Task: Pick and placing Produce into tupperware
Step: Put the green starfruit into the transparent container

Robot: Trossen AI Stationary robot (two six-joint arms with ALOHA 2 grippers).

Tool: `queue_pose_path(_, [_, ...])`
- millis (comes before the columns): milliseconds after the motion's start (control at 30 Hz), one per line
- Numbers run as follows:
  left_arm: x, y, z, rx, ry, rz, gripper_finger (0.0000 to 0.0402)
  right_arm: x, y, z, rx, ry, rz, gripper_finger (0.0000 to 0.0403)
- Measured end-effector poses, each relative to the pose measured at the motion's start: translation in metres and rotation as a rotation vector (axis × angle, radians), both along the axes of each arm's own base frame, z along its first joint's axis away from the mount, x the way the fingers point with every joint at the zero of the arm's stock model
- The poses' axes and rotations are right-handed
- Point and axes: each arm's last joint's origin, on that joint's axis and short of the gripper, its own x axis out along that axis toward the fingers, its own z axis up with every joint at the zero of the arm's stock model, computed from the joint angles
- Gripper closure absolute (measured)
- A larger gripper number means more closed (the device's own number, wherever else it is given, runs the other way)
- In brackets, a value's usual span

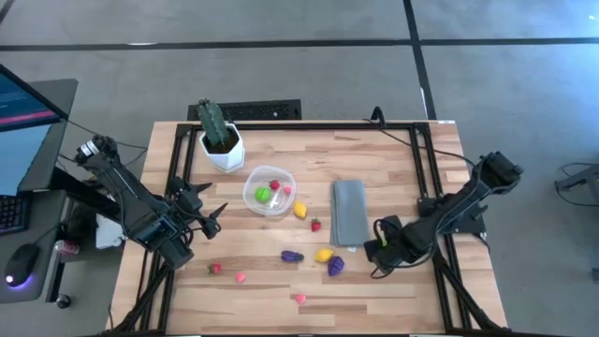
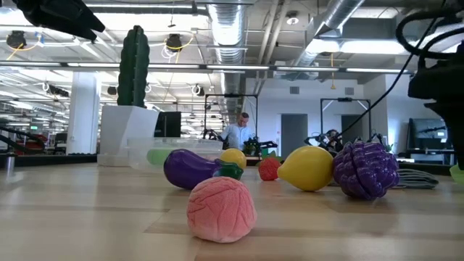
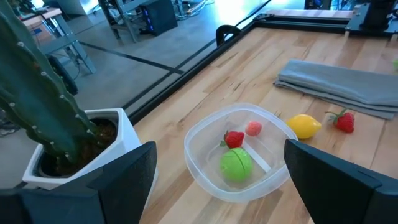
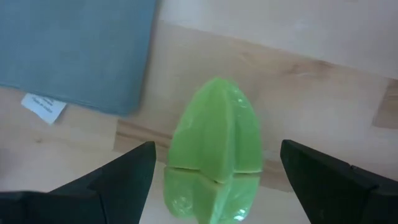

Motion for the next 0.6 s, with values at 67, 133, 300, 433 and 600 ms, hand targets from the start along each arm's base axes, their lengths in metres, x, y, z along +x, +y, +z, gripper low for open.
queue_pose_path(67, [0.0,0.0,0.0,0.001,0.001,0.0,0.0058,0.003,0.0,-0.004,0.009,0.019,0.017,0.0032])
queue_pose_path(133, [0.0,0.0,0.0,0.001,0.001,0.0,0.0058,0.006,-0.001,-0.009,0.021,0.04,0.026,0.0032])
queue_pose_path(300, [0.0,0.0,0.0,-0.004,0.007,0.0,0.0058,0.011,-0.002,-0.015,0.038,0.071,0.044,0.0032])
queue_pose_path(433, [0.0,0.0,0.0,-0.008,0.011,0.0,0.0058,0.011,-0.005,-0.015,0.027,0.073,0.038,0.0034])
queue_pose_path(600, [0.0,0.0,0.0,-0.008,0.011,0.0,0.0058,0.011,-0.006,-0.015,0.023,0.08,0.037,0.0044])
